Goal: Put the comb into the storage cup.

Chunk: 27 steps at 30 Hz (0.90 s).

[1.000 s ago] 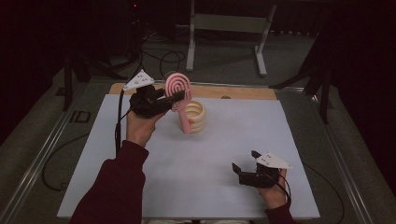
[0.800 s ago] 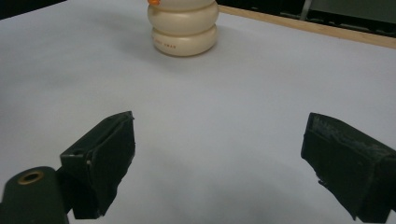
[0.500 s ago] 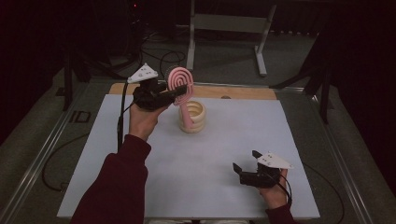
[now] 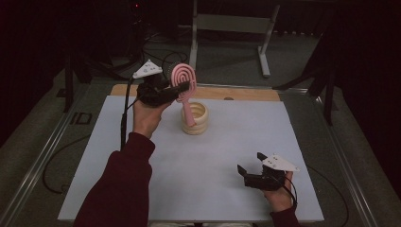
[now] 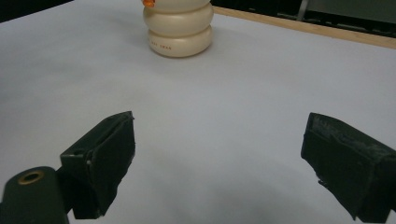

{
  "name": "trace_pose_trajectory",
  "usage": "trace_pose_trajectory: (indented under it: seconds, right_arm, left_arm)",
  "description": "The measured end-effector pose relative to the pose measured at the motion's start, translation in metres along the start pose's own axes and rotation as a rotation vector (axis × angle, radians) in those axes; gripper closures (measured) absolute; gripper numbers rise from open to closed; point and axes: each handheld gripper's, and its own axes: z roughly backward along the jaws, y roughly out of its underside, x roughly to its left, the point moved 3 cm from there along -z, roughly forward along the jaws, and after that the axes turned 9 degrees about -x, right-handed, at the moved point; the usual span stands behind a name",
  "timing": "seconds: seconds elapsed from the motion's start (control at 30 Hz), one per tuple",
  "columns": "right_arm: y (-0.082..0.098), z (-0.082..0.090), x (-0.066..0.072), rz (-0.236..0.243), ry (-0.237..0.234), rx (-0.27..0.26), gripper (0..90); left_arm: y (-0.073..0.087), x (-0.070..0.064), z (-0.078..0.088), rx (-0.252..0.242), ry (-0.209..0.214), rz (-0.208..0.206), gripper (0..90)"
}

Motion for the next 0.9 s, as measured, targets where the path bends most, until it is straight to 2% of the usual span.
trace_pose_trajectory:
  seconds: [0.53,0.9]
  right_arm:
    - [0.000,0.000,0.000,0.003,-0.001,0.000,10.1]
    - [0.000,0.000,-0.001,0.001,-0.002,-0.002,10.1]
  left_arm:
    - [0.000,0.011,-0.006,-0.025,-0.028,0.018,63.6]
    - [-0.003,0.015,-0.014,-0.025,-0.047,0.011,63.6]
